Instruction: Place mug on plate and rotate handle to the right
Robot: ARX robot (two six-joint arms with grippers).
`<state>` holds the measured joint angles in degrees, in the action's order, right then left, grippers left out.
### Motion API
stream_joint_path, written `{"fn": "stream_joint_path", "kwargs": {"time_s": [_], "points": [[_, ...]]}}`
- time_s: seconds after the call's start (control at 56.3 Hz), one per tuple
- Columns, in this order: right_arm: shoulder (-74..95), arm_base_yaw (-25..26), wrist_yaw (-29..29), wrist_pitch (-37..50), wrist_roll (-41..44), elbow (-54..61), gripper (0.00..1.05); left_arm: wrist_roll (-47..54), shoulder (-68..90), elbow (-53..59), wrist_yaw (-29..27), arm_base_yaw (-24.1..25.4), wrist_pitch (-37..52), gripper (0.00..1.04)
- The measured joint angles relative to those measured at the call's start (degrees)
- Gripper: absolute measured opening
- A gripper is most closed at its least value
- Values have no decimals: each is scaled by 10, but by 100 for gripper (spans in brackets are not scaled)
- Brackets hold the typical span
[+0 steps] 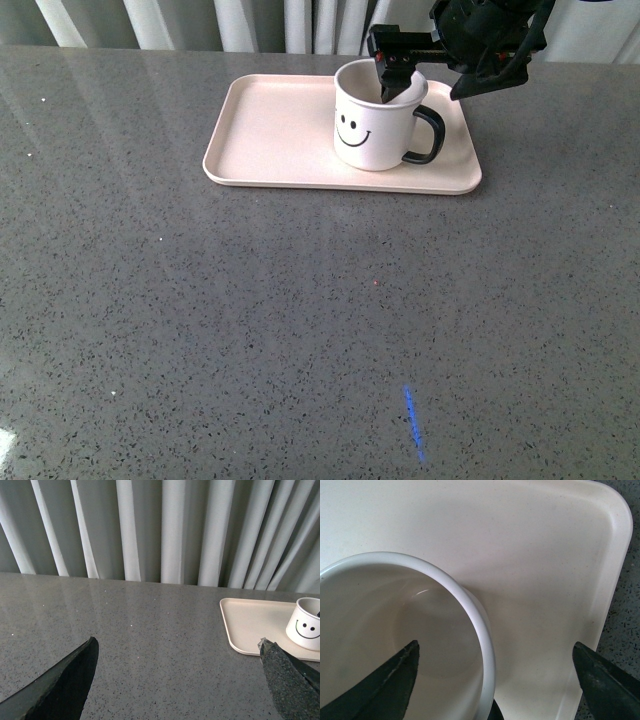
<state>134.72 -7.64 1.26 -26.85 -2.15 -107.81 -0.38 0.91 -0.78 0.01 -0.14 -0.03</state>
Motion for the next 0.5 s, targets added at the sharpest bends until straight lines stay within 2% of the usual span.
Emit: {"fn": "stream_joint_path", "kwargs": {"time_s": [0.053,0.16,0.178,0.444,0.498], "points": [[4,-1,-1,-5,0,-8,79,0,0,0,0,0,0,96],[13,-2,-2,-15,-3,-29,58,0,0,0,0,0,0,96],[14,-2,-2,-18,-5,-33,52,0,0,0,0,0,0,96],[28,-7,-3,-38,-20,-51,1,0,0,0,0,0,0,96],[28,-7,-4,-38,-20,-51,2,0,0,0,0,0,0,96]]}}
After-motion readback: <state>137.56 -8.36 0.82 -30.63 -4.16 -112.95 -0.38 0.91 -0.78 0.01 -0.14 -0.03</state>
